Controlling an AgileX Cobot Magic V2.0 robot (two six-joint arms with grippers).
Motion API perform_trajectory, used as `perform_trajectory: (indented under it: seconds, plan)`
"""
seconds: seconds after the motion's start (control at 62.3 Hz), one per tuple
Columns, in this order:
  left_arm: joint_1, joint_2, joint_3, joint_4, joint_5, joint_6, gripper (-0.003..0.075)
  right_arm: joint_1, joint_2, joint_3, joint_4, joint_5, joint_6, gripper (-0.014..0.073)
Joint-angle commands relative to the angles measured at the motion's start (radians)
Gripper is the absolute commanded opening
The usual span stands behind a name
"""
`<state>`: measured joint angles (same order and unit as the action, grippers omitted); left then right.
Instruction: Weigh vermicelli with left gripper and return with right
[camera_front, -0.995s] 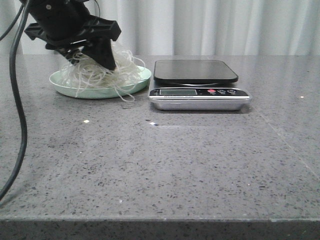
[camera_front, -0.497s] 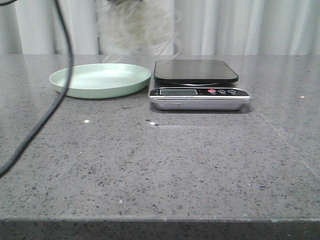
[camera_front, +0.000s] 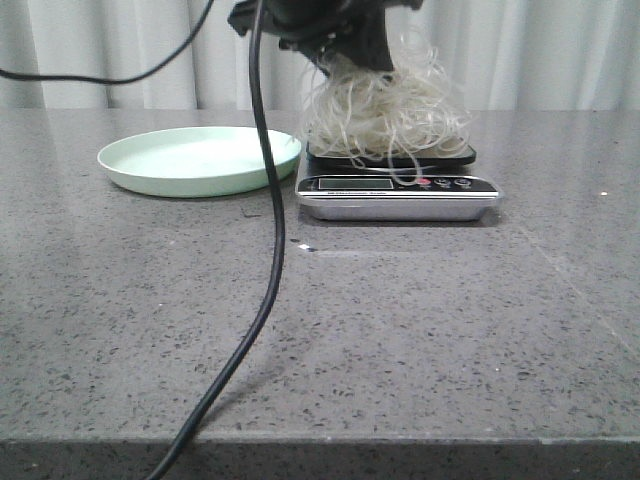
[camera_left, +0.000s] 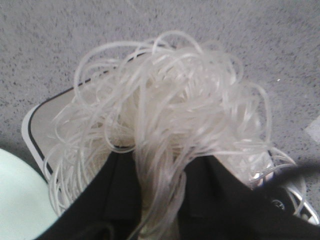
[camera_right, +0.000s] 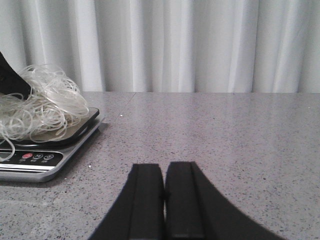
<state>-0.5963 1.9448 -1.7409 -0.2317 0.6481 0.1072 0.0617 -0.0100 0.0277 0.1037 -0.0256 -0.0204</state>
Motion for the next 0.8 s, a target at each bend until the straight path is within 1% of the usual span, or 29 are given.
perform_trajectory:
  seconds: [0.0,0.016,0.032,0.08,0.16,0.193,0.321,0.401,0.53,0.674,0.722,0.738,0.754,0.77,0.786]
  plan:
    - [-0.008,-0.053,-0.035,-0.018,-0.031,0.001,0.0378,-0.008,-0.016,-0.008,-0.009,-0.082,-0.003,0.0178]
    - [-0.008,-0.053,-0.037,-0.018,-0.028,0.001,0.0417,-0.008,-0.016,-0.008,-0.009,-0.082,-0.003,0.0178]
    - [-0.008,-0.056,-0.040,-0.018,-0.025,0.001,0.0430,-0.008,-0.016,-0.008,-0.009,-0.082,-0.003,0.0178]
    - [-0.008,-0.056,-0.059,-0.018,-0.003,0.001,0.0512,-0.008,-0.016,-0.008,-0.009,-0.082,-0.003,0.0178]
    - [0.000,-0.058,-0.104,-0.018,0.054,0.001,0.0584,-0.008,-0.016,-0.008,-0.009,-0.082,-0.003,0.0178]
    - [0.001,-0.063,-0.127,-0.018,0.075,0.001,0.0594,-0.008,-0.016,-0.008,-0.009,-0.082,-0.003,0.0178]
    - [0.008,-0.101,-0.177,-0.013,0.121,0.001,0.0578,-0.008,-0.016,-0.008,-0.009,-0.082,-0.003,0.0178]
    - [0.010,-0.153,-0.177,0.015,0.121,0.001,0.0571,-0.008,-0.016,-0.008,-0.009,-0.082,-0.003,0.0178]
    - [0.010,-0.246,-0.144,0.076,0.116,0.001,0.0536,-0.008,-0.016,-0.008,-0.009,-0.082,-0.003,0.0178]
    - [0.012,-0.376,-0.036,0.130,0.072,0.001,0.0493,-0.008,-0.016,-0.008,-0.009,-0.082,-0.003,0.0178]
    - [0.012,-0.444,0.035,0.130,0.027,0.001,0.0483,-0.008,-0.016,-0.008,-0.009,-0.082,-0.003,0.0178]
    - [0.012,-0.444,0.035,0.130,0.027,0.001,0.0483,-0.008,-0.016,-0.008,-0.009,-0.082,-0.003,0.0178]
    - [0.012,-0.479,0.085,0.130,0.002,0.001,0.0477,-0.008,-0.016,-0.008,-0.009,-0.082,-0.003,0.0178]
    - [0.012,-0.479,0.085,0.130,0.002,0.001,0.0477,-0.008,-0.016,-0.008,-0.009,-0.082,-0.003,0.0178]
    - [0.012,-0.517,0.128,0.130,-0.022,0.001,0.0473,-0.008,-0.016,-0.008,-0.009,-0.082,-0.003,0.0178]
